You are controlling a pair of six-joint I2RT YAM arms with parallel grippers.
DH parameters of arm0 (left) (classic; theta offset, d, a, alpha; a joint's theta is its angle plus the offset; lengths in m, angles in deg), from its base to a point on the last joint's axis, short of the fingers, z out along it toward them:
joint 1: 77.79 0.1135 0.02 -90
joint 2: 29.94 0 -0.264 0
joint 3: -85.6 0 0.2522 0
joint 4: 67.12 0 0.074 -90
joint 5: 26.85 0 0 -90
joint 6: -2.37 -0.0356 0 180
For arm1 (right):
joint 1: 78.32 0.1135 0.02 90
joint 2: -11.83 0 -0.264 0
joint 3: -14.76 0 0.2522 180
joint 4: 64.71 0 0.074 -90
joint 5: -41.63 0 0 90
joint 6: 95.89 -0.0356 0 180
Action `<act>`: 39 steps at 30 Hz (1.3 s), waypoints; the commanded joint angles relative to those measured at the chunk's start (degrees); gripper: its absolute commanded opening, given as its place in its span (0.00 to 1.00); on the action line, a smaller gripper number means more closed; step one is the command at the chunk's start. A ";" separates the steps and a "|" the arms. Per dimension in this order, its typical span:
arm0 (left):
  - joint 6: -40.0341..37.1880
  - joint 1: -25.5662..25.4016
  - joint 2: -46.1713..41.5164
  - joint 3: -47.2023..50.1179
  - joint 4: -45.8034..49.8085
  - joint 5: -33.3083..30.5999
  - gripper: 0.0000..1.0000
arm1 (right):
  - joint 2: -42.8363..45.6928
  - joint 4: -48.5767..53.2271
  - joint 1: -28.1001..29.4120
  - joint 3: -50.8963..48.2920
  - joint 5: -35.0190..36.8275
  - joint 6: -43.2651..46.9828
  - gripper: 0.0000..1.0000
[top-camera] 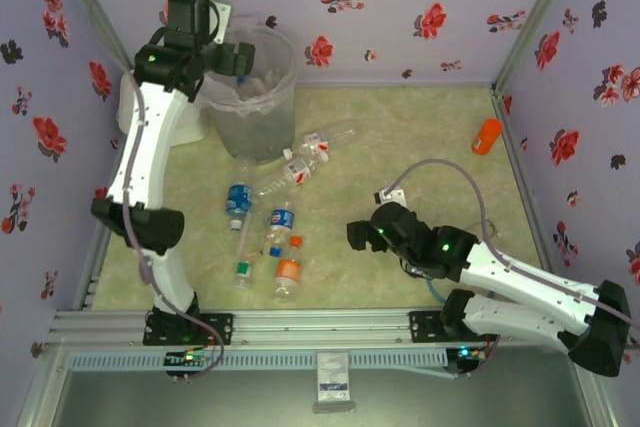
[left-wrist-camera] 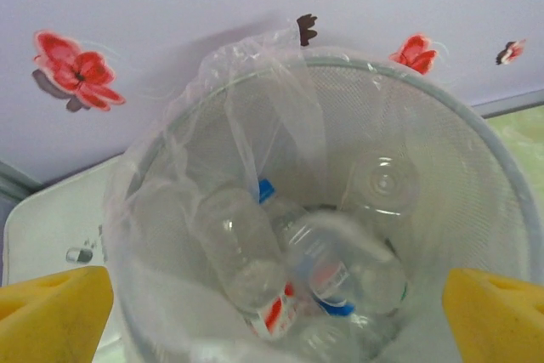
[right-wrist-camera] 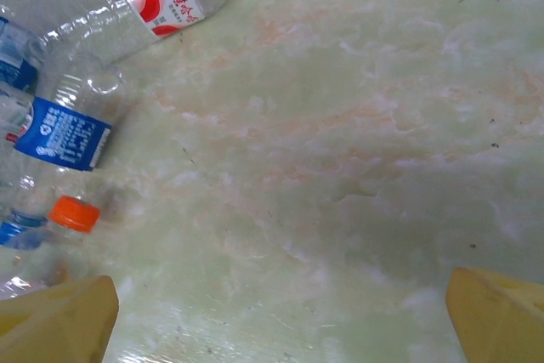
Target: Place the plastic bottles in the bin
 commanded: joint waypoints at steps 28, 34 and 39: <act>39.40 -14.06 -60.47 80.82 -9.38 12.51 0.96 | -30.90 -21.73 6.80 9.78 -17.60 -19.92 0.78; 51.96 -27.93 -63.46 90.20 -9.32 8.98 0.95 | -20.77 -12.63 2.45 4.68 -5.31 -20.38 0.85; 60.70 -42.36 -57.99 93.50 -11.94 1.85 0.95 | -10.65 -4.23 -4.53 1.30 -4.04 -16.97 0.94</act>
